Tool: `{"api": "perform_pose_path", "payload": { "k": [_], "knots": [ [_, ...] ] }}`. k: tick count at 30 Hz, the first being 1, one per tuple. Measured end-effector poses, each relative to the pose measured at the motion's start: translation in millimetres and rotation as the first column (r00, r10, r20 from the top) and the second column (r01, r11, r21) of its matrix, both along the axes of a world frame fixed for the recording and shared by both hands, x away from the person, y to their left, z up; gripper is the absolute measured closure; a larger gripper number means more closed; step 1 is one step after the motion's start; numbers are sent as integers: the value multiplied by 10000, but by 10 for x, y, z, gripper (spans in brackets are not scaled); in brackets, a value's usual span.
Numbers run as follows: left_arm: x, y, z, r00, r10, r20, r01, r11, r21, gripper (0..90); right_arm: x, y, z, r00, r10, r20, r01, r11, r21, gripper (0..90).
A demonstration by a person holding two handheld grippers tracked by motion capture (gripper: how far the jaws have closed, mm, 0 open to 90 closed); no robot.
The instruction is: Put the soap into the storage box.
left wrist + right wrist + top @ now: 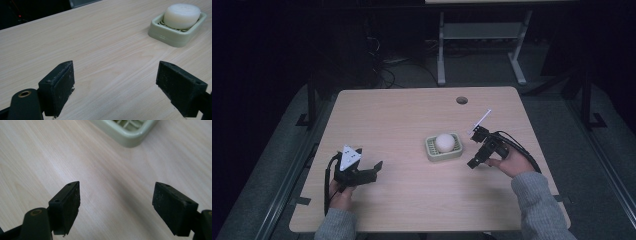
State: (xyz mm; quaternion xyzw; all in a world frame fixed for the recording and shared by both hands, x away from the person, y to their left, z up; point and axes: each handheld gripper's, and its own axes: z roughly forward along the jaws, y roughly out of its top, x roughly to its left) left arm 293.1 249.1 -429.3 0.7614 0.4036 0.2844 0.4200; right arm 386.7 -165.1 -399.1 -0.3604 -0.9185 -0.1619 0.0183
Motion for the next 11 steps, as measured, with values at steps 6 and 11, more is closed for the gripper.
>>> {"api": "perform_pose_path", "payload": {
  "k": [6, 11],
  "knots": [
    [0, -6, -2, 10000, 3, -5, -3, 10000, 6, 148, -105, -75, -44, 10000, -20, 19, 20, 10000, 71, 216],
    [4, -8, -5, 10000, -4, -7, 4, 10000, 34, 148, -200, -130, -77, 10000, -59, 26, 58, 9999, 119, 216]
  ]
}}
